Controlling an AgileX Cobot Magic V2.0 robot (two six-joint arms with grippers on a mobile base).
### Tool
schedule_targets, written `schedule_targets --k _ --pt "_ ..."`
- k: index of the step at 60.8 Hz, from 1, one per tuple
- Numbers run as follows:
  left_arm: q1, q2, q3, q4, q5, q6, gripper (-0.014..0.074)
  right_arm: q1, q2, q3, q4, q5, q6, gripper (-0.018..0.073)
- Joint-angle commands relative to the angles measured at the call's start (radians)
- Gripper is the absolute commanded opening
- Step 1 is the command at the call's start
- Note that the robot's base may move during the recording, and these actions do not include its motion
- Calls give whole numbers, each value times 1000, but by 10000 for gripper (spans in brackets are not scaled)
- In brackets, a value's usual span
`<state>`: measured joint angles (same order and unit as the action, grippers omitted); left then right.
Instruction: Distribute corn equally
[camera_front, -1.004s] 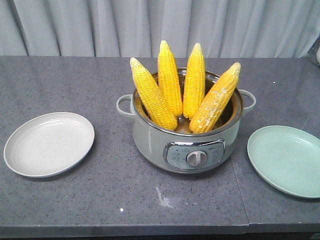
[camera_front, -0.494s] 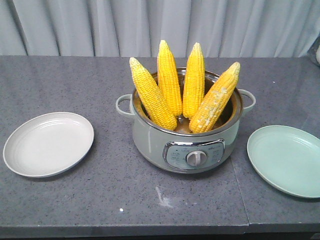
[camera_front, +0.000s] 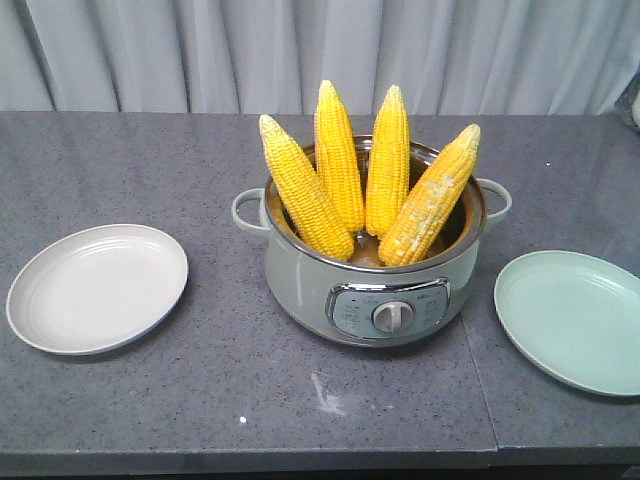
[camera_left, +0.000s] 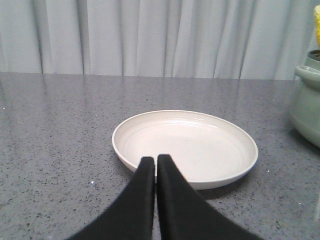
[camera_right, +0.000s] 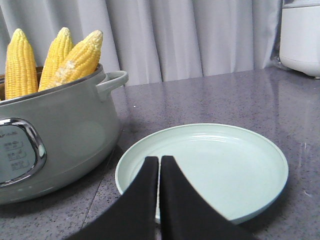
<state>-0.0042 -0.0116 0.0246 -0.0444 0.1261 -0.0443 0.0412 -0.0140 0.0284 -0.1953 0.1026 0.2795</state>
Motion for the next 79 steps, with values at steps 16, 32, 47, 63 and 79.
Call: schedule_targets --k 16,32,47,63,79 --pt "-10 -13 -25 -2 -134 0 -6 -2 -3 17 -10 -76 -1 -2" --pt "-10 -13 -30 -61 -247 -175 -6 -2 -3 17 77 -200 133 -2" --pt "-10 -13 -30 -61 -344 -301 -6 -2 -3 17 204 -234 240 -2" --pt "-10 -13 -126 -2 -429 -635 -4 -2 0 -131 173 -201 214 9" --pt "-10 33 -454 266 -114 -635 17 -2 157 -433 87 -69 128 211"
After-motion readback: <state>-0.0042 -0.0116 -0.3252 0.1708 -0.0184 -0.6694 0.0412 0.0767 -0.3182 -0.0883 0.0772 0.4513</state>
